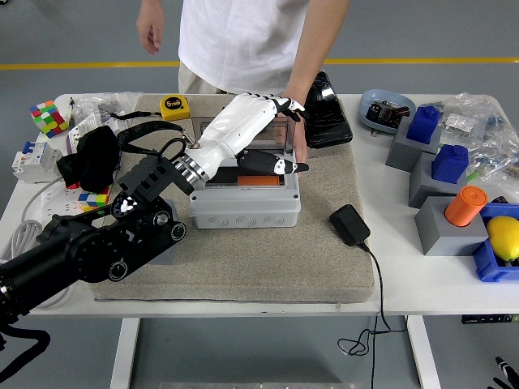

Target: Fetch the battery,place it into the box,close the lid of the box

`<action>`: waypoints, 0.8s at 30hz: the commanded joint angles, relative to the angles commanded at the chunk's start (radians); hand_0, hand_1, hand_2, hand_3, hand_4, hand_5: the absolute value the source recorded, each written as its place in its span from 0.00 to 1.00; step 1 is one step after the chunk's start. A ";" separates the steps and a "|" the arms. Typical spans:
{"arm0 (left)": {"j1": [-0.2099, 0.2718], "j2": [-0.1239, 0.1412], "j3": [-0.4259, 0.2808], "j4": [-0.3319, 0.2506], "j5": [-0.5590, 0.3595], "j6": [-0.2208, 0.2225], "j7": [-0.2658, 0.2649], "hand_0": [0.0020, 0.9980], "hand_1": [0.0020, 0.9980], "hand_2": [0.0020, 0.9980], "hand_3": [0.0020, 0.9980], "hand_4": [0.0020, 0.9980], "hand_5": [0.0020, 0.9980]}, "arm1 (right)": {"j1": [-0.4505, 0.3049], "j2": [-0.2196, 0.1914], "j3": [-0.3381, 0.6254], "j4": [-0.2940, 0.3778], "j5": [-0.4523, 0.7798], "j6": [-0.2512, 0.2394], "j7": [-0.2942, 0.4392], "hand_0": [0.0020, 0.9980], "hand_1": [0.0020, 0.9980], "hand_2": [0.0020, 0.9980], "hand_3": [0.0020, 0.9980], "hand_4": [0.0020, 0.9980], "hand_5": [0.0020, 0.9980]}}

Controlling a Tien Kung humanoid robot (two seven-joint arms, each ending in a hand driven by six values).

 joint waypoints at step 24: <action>0.061 0.048 -0.081 -0.033 -0.042 -0.247 0.283 0.73 0.80 0.77 0.80 1.00 1.00 | 0.002 -0.006 0.008 0.002 -0.005 0.001 0.000 0.62 0.63 0.63 0.55 0.95 0.52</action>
